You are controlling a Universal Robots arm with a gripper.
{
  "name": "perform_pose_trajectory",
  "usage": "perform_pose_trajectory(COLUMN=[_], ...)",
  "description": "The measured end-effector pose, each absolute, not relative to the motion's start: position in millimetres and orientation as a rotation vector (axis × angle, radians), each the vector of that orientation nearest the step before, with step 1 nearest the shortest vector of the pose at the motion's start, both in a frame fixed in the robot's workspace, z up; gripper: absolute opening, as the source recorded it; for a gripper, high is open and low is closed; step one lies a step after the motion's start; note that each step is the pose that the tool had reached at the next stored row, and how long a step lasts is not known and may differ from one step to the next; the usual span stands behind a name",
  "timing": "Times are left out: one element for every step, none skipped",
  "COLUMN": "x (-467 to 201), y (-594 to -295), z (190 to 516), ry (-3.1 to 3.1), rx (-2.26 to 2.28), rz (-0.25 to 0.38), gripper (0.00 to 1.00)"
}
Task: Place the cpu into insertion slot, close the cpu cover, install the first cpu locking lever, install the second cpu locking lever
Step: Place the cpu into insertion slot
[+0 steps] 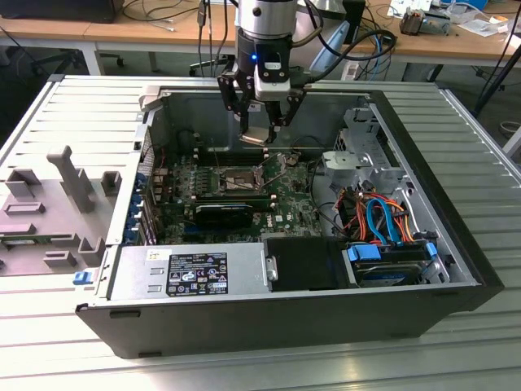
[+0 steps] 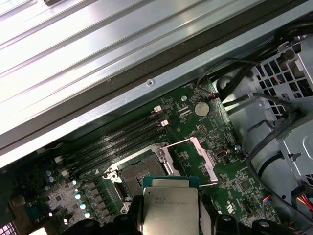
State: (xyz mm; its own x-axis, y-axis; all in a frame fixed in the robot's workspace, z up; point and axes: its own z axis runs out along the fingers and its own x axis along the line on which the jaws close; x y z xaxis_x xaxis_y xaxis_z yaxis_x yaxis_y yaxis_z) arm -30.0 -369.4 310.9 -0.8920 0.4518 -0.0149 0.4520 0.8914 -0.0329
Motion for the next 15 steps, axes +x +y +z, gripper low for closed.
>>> perform_pose_trajectory(x=[-30.0,-30.0,-30.0,-30.0,-30.0,-30.0,-30.0,-30.0,-30.0,-30.0,-30.0,-30.0,-30.0,-30.0,-30.0], y=[-369.4,-369.4,-369.4,-369.4,-369.4,-369.4,-369.4,-369.4,-369.4,-369.4,-369.4,-369.4,-369.4,-369.4,-369.4], z=[310.9,310.9,310.9,310.9,310.9,310.9,310.9,310.9,310.9,310.8,310.8,310.8,310.8,310.8,310.7], ry=[3.048,3.048,3.047,3.047,3.046,3.043,3.041,3.039,3.037,3.034,3.032,3.031,3.029,3.028,3.027], rx=[0.729,0.731,0.733,0.737,0.740,0.752,0.760,0.768,0.779,0.791,0.798,0.803,0.809,0.814,0.818], rz=[-0.056,-0.056,-0.056,-0.056,-0.056,-0.056,-0.056,-0.056,-0.056,-0.056,-0.056,-0.056,-0.056,-0.056,-0.056], gripper=[0.55,0.55,0.55,0.55,0.55,0.55,0.55,0.55,0.55,0.55,0.55,0.55,0.55,0.55,0.55])
